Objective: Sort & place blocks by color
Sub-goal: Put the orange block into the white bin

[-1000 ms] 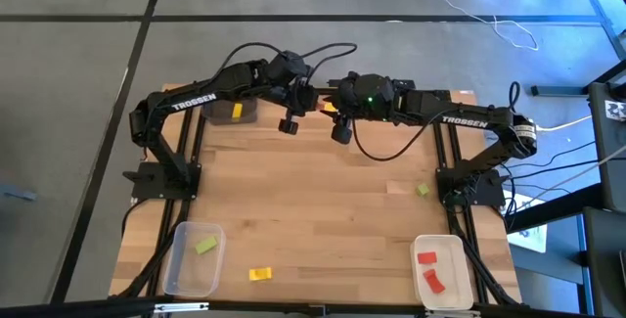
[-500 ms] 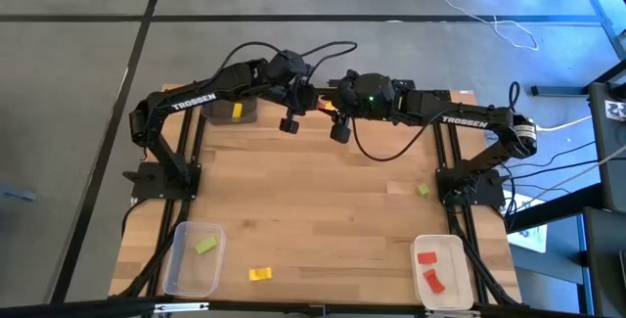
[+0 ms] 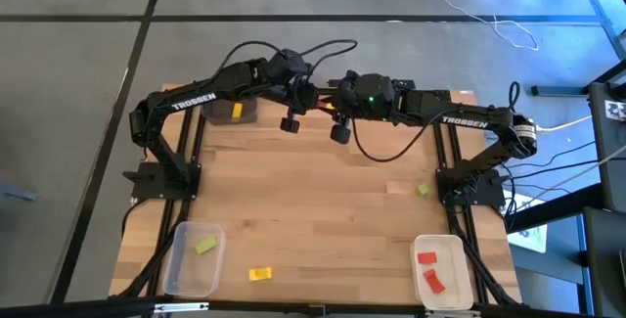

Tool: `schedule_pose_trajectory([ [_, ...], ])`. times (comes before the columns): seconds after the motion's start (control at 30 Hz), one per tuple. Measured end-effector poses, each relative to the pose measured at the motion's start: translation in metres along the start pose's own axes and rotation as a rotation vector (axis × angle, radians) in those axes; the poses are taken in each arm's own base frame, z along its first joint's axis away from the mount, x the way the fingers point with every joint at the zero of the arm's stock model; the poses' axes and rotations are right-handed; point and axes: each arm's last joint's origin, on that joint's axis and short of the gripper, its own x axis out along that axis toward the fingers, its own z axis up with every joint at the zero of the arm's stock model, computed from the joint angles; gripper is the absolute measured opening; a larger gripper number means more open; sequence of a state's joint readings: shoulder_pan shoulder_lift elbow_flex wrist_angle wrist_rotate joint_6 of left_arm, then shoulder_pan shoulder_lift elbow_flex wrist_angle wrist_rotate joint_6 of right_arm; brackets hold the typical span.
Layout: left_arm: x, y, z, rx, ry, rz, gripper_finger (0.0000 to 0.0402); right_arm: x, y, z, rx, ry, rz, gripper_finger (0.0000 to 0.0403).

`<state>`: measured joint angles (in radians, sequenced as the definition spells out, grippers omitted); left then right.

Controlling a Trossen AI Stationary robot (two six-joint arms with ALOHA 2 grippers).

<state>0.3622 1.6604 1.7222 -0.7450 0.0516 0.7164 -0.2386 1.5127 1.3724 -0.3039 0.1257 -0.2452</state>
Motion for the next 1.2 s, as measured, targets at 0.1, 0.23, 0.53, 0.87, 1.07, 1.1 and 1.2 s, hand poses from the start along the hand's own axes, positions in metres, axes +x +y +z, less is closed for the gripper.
schedule_pose_trajectory([
  [0.1, 0.000, 0.000, 0.000, -0.004, 0.000, -0.006, 0.0046, 0.000, 0.000, 0.000, -0.019, 0.002, 0.001, 0.0058],
  [0.23, 0.000, 0.000, 0.000, -0.005, 0.001, -0.007, 0.0046, 0.000, 0.000, 0.000, -0.024, 0.001, 0.001, 0.0057],
  [0.53, 0.000, 0.001, -0.001, -0.003, 0.045, 0.051, 0.0057, 0.000, 0.000, 0.000, -0.035, -0.005, -0.005, 0.0057],
  [0.87, 0.000, -0.002, 0.002, 0.035, 0.124, 0.147, 0.0128, 0.000, -0.001, 0.001, -0.020, -0.007, -0.013, 0.0057],
  [1.07, -0.001, 0.001, 0.000, 0.028, 0.203, 0.239, 0.0128, -0.007, -0.004, 0.000, -0.031, 0.028, -0.071, 0.0057],
  [1.1, -0.001, 0.001, -0.001, 0.028, 0.211, 0.244, 0.0128, -0.010, -0.004, 0.000, -0.033, 0.035, -0.079, 0.0057],
  [1.2, -0.004, 0.003, -0.003, 0.021, 0.229, 0.266, 0.0129, -0.025, -0.005, 0.002, -0.025, 0.042, -0.073, 0.0057],
])
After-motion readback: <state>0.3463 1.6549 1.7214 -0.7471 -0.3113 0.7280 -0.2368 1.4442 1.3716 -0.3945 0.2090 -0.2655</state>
